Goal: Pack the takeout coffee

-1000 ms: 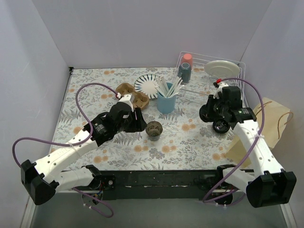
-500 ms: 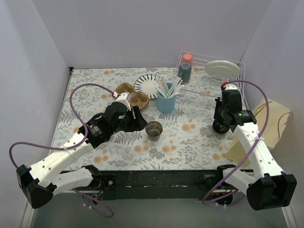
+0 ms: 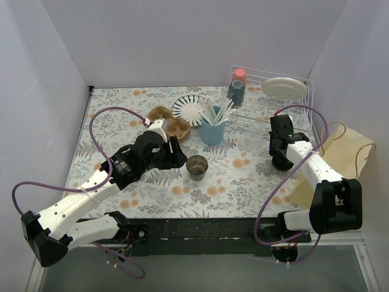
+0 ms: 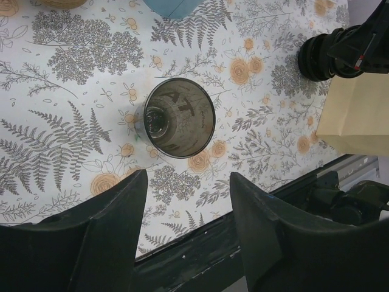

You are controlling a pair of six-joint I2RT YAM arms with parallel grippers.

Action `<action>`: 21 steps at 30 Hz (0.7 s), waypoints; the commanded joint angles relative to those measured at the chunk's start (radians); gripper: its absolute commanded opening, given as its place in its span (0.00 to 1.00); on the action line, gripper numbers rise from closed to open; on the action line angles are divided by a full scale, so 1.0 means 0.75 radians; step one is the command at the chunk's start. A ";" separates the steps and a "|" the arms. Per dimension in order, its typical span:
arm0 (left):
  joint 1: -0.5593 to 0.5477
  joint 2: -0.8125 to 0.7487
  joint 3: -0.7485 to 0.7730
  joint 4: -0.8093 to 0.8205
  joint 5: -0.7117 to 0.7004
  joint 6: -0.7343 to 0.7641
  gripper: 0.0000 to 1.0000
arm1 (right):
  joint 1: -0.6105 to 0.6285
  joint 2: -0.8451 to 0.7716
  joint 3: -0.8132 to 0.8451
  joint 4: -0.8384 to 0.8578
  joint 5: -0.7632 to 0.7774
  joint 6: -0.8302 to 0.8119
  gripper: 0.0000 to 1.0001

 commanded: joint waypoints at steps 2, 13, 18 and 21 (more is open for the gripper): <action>0.006 -0.012 0.033 -0.029 -0.052 0.032 0.56 | -0.013 0.013 -0.032 0.090 0.078 0.015 0.14; 0.006 -0.026 0.027 -0.027 -0.062 0.034 0.57 | -0.015 0.013 -0.089 0.127 0.060 0.011 0.23; 0.006 -0.026 0.027 -0.027 -0.056 0.032 0.57 | -0.017 -0.007 -0.095 0.127 0.076 0.005 0.24; 0.006 -0.033 0.025 -0.033 -0.056 0.032 0.57 | -0.017 -0.007 -0.089 0.119 0.076 0.003 0.21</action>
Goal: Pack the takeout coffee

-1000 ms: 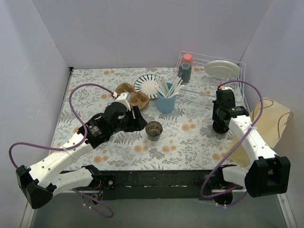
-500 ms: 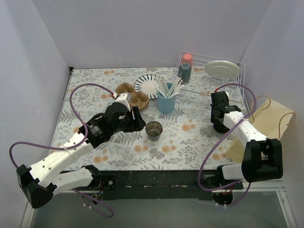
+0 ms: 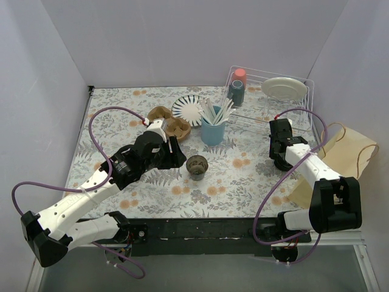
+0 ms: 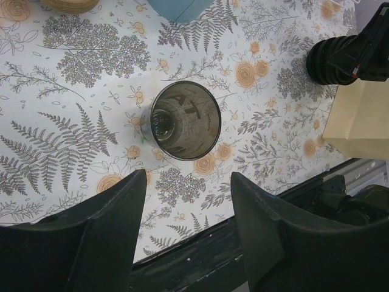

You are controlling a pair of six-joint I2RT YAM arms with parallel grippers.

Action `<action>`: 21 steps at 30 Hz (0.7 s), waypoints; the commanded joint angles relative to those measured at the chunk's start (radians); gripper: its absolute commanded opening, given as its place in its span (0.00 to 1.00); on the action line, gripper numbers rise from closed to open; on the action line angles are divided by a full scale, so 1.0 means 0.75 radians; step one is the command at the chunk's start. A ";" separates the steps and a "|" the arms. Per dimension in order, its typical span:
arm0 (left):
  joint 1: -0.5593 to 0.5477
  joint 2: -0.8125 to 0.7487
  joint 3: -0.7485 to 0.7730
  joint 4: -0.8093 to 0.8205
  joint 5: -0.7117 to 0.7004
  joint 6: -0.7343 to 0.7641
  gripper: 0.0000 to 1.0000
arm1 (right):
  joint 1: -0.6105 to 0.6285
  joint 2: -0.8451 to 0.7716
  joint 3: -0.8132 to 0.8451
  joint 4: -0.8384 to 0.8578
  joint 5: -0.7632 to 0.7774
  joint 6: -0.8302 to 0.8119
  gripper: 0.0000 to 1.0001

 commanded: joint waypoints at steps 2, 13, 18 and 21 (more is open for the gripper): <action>0.006 -0.037 0.025 -0.025 -0.021 0.014 0.57 | -0.008 -0.024 -0.001 0.033 0.044 0.004 0.20; 0.006 -0.049 0.021 -0.029 -0.021 0.014 0.57 | -0.008 -0.061 0.031 -0.001 0.029 0.014 0.23; 0.006 -0.051 0.021 -0.031 -0.021 0.014 0.57 | -0.006 -0.057 0.039 -0.012 0.025 0.016 0.22; 0.006 -0.053 0.021 -0.033 -0.023 0.016 0.57 | -0.006 -0.059 0.041 -0.016 0.025 0.016 0.19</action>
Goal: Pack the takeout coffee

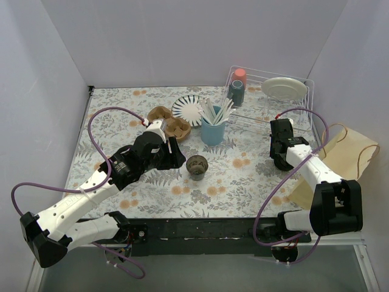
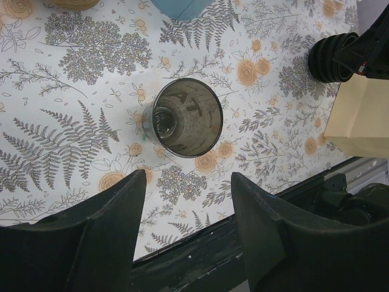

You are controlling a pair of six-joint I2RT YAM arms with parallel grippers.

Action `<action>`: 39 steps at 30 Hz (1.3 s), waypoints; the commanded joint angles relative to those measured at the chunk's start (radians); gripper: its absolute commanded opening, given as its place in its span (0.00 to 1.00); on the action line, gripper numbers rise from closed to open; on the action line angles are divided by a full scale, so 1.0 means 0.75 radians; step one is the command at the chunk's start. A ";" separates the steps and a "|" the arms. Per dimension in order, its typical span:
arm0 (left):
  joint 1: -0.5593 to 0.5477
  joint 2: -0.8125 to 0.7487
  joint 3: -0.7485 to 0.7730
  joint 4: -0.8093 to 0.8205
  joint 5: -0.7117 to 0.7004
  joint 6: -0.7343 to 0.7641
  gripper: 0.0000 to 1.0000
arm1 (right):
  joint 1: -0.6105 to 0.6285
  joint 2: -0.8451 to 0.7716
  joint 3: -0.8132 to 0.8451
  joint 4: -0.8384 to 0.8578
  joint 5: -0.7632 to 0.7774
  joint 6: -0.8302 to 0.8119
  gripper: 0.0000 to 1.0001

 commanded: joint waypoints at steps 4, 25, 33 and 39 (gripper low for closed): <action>0.006 -0.041 0.016 -0.017 -0.029 0.016 0.58 | -0.007 -0.036 0.046 -0.019 0.038 0.011 0.18; 0.006 -0.047 0.021 -0.021 -0.036 0.024 0.58 | -0.072 -0.018 0.031 0.028 -0.074 0.018 0.29; 0.006 -0.035 0.023 -0.017 -0.031 0.030 0.58 | -0.099 -0.026 0.017 0.048 -0.111 0.007 0.24; 0.006 -0.033 0.031 -0.019 -0.033 0.032 0.58 | -0.103 -0.047 0.033 0.038 -0.119 -0.003 0.17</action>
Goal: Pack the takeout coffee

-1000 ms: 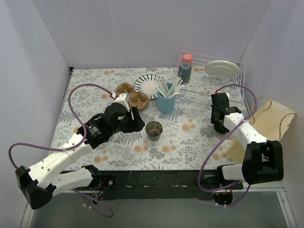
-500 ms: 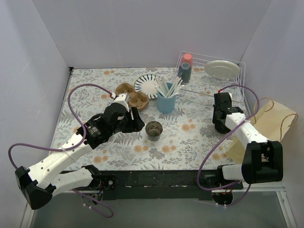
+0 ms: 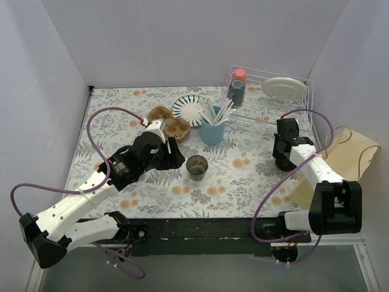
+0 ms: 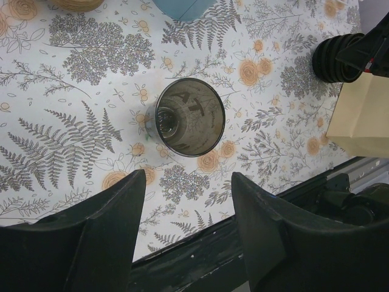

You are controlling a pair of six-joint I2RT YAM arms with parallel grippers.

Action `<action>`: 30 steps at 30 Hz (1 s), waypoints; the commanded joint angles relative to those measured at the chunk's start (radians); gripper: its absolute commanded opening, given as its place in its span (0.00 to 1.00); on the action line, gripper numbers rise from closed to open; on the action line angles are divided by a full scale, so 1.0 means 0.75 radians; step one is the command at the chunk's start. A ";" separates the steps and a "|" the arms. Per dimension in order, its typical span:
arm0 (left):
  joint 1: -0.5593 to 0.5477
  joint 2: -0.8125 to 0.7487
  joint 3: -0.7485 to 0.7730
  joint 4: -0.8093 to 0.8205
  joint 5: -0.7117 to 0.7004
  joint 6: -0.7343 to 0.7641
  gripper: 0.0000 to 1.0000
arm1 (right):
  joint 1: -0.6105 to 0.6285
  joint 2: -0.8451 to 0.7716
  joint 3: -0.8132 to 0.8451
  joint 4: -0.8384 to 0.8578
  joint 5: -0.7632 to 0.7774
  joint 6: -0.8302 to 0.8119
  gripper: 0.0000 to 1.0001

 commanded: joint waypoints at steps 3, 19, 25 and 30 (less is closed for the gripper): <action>0.006 -0.020 0.035 -0.011 -0.025 0.023 0.58 | -0.008 -0.068 0.045 0.013 -0.024 -0.007 0.15; 0.006 -0.029 0.037 0.019 0.042 -0.029 0.58 | -0.004 -0.249 0.241 -0.126 -0.604 -0.042 0.12; 0.006 -0.014 0.027 0.139 0.167 -0.102 0.58 | 0.084 -0.376 0.311 -0.093 -1.100 0.034 0.11; 0.006 0.000 0.020 0.264 0.368 -0.267 0.58 | 0.174 -0.519 0.238 0.274 -1.402 0.297 0.11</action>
